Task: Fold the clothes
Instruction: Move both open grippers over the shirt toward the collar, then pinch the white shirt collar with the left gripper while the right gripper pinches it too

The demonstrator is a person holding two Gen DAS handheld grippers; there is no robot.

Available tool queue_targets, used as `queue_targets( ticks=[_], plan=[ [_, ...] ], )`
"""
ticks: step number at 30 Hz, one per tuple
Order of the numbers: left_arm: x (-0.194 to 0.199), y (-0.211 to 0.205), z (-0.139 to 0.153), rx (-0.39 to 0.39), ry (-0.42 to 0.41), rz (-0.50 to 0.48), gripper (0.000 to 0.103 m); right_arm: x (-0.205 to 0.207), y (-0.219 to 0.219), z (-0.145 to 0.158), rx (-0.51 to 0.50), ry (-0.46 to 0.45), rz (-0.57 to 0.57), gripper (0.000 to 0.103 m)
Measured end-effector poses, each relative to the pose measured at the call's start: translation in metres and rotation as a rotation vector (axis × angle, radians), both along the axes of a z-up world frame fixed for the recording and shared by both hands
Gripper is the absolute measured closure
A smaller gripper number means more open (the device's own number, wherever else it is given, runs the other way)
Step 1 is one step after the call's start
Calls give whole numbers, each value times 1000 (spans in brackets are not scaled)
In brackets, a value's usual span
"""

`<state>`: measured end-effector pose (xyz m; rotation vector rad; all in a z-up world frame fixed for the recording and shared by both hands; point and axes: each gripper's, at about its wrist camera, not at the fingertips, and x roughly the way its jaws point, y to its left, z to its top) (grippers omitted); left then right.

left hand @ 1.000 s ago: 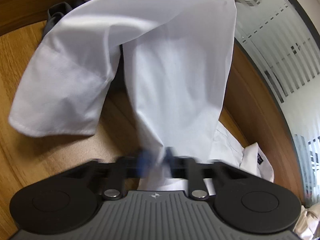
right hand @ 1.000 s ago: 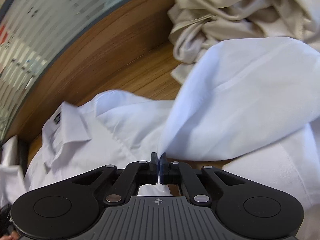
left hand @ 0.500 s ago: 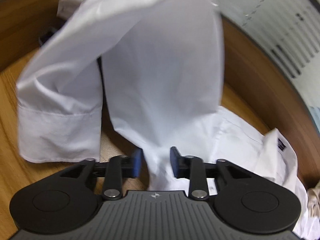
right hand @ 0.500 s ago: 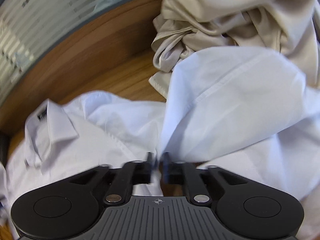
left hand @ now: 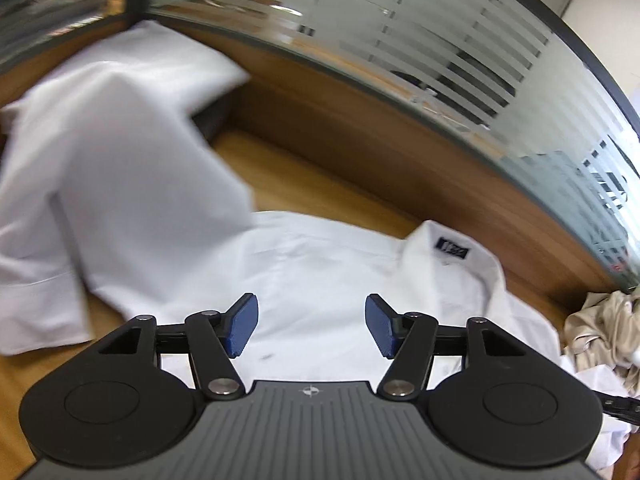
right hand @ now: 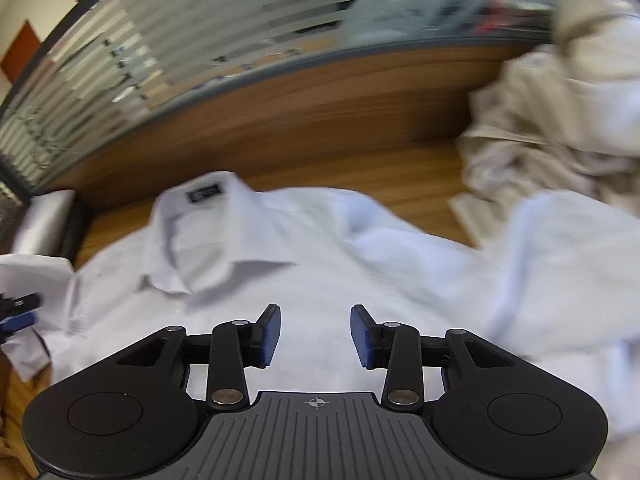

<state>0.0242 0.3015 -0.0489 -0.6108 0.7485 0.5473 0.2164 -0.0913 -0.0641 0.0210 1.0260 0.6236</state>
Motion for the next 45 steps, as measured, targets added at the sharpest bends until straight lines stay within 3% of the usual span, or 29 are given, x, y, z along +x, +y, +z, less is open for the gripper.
queue_targets(
  ticks=[7, 19, 20, 22, 24, 27, 29, 31, 35, 38, 40, 41, 42, 43, 45],
  plan=[
    [65, -7, -18, -47, -10, -55, 36, 26, 79, -21, 12, -18, 85, 60],
    [167, -18, -70, -13, 78, -99, 37, 63, 161, -77, -73, -57, 110, 59],
    [170, -17, -72, -20, 76, -95, 39, 65, 164, -80, -78, -65, 106, 59],
    [175, -14, -75, -29, 61, -97, 60, 67, 167, -85, -79, -75, 99, 61],
    [180, -16, -74, -11, 49, -114, 79, 69, 169, -87, -78, -87, 100, 80],
    [186, -15, -72, 34, 54, -108, 83, 74, 166, -86, -67, -118, 66, 95],
    [190, -9, -73, 27, 58, -90, 83, 82, 160, -86, -41, -112, 17, 96],
    [191, -3, -73, -5, 38, -89, 84, 92, 154, -89, 3, -46, -11, 96],
    [198, 0, -70, -21, 23, -112, 84, 91, 157, -90, 8, -34, 4, 94],
    [202, -1, -66, -21, 12, -118, 76, 88, 157, -86, 15, -32, 16, 88],
    [198, -1, -58, -32, -27, -110, 60, 85, 154, -78, 19, -44, 31, 84],
    [195, -2, -53, -32, -49, -105, 45, 84, 152, -74, 22, -50, 39, 81],
    [191, -3, -47, -21, -63, -106, 31, 82, 151, -70, 24, -55, 46, 76],
    [187, -6, -41, -2, -71, -116, 26, 80, 149, -66, 26, -61, 54, 72],
    [179, -11, -30, 28, -68, -154, 17, 77, 146, -58, 30, -72, 69, 52]
  ],
)
